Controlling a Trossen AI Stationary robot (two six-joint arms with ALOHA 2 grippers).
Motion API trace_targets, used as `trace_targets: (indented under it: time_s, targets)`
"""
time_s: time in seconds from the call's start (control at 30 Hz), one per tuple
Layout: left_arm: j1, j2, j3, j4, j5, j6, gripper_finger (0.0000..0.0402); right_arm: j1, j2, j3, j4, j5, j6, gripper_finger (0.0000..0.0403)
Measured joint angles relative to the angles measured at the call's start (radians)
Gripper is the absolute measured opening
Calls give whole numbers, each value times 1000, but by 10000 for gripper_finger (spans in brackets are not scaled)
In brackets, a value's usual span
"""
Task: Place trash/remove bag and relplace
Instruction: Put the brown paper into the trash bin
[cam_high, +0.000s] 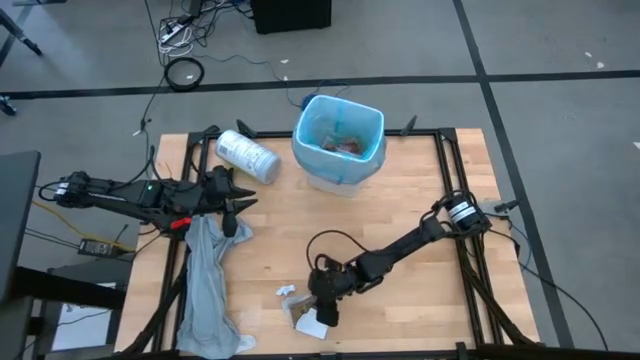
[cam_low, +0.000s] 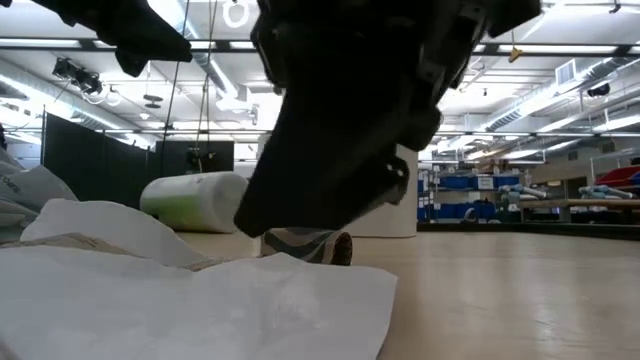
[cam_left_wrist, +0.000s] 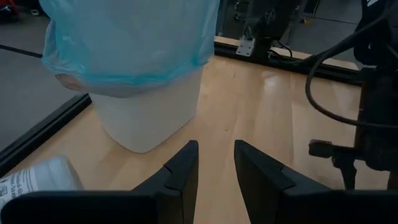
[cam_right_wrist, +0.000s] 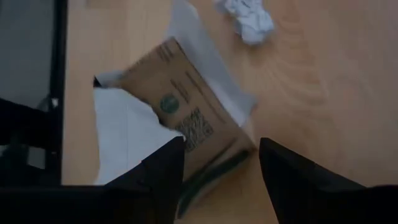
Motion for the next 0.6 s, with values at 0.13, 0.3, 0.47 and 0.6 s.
trace_targets:
  time_s: [0.13, 0.3, 0.47, 0.6]
  targets:
    - [0, 0, 0, 1, 0, 0, 113, 18, -1, 0, -43, 19, 15, 193]
    - [0, 0, 0, 3, -1, 6, 113, 32, -3, 0, -120, 27, 52, 110]
    - [0, 0, 0, 5, -23, 40, 113, 23, -4, 0, -140, 53, 53, 13]
    - [0, 0, 0, 7, -49, 58, 113, -21, -15, 0, -189, 113, 87, 2]
